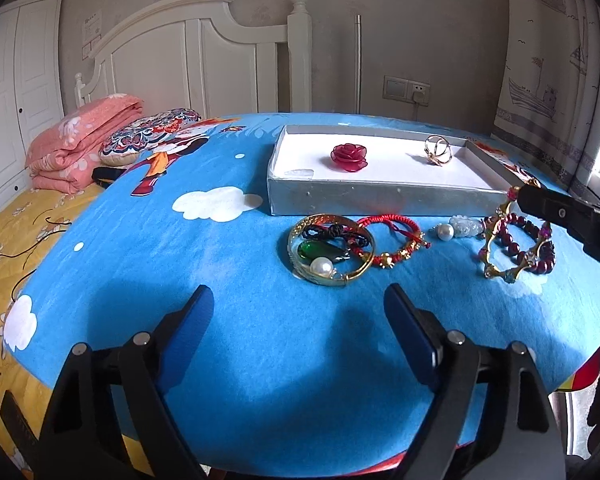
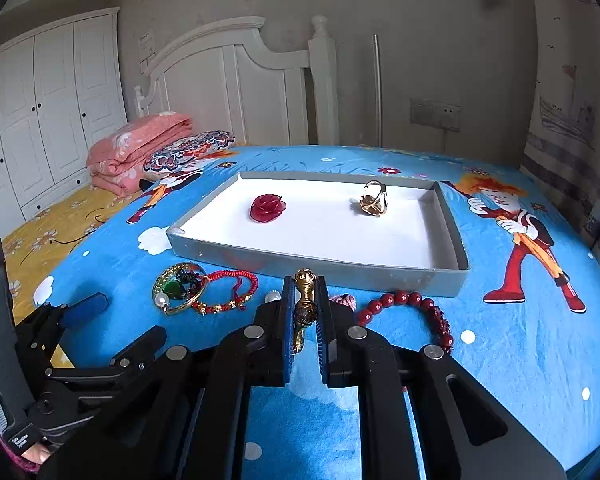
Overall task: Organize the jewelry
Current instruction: 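Grasp the gold bangle with the left tool while the right tool holds the gold bracelet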
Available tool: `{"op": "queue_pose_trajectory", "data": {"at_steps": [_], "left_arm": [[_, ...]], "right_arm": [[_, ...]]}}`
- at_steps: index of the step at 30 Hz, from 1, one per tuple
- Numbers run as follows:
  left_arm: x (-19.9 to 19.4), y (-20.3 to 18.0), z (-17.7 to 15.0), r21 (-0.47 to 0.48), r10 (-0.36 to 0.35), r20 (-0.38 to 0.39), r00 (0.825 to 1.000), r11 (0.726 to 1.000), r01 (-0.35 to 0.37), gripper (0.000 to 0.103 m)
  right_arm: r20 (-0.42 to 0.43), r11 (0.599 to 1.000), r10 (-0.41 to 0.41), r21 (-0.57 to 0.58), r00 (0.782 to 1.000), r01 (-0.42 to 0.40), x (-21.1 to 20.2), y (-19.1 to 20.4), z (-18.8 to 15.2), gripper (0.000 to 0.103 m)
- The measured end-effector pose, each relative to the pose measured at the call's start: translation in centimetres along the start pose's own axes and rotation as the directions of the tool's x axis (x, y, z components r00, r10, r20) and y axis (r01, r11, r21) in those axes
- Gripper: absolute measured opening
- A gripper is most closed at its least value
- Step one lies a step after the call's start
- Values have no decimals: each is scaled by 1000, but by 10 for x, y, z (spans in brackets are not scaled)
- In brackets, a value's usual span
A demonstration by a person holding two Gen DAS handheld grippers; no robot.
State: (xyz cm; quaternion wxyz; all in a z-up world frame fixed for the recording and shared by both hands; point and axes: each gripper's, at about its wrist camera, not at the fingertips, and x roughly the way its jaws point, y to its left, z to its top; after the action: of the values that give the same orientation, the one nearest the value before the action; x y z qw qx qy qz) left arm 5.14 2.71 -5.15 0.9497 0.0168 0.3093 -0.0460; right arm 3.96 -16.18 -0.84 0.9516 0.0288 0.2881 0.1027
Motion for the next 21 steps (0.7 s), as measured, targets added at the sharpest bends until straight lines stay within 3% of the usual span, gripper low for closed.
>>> {"op": "queue_pose_trajectory", "data": {"at_steps": [5, 13, 17, 18, 19, 21], "left_arm": [[18, 3, 17, -52, -62, -84, 995, 997, 58, 83], [55, -4, 45, -64, -8, -182, 983, 998, -3, 80], [57, -9, 46, -36, 7, -184, 983, 999, -14, 78], [57, -10, 45, -28, 8, -180, 984, 1000, -14, 70], [56, -12, 44, -14, 15, -172, 985, 1000, -18, 57], [54, -14, 42, -3, 24, -160, 987, 1000, -24, 57]], "right_arm": [[-20, 999, 33, 30, 999, -32, 2, -6, -11, 12], [-17, 997, 64, 51, 998, -63, 2, -13, -18, 12], [-15, 996, 73, 59, 997, -72, 2, -17, -21, 12], [-14, 995, 75, 59, 997, -74, 1, -17, -22, 12], [-14, 995, 78, 59, 997, -77, 1, -17, -23, 12], [-12, 995, 82, 55, 997, -81, 0, -16, -23, 12]]}}
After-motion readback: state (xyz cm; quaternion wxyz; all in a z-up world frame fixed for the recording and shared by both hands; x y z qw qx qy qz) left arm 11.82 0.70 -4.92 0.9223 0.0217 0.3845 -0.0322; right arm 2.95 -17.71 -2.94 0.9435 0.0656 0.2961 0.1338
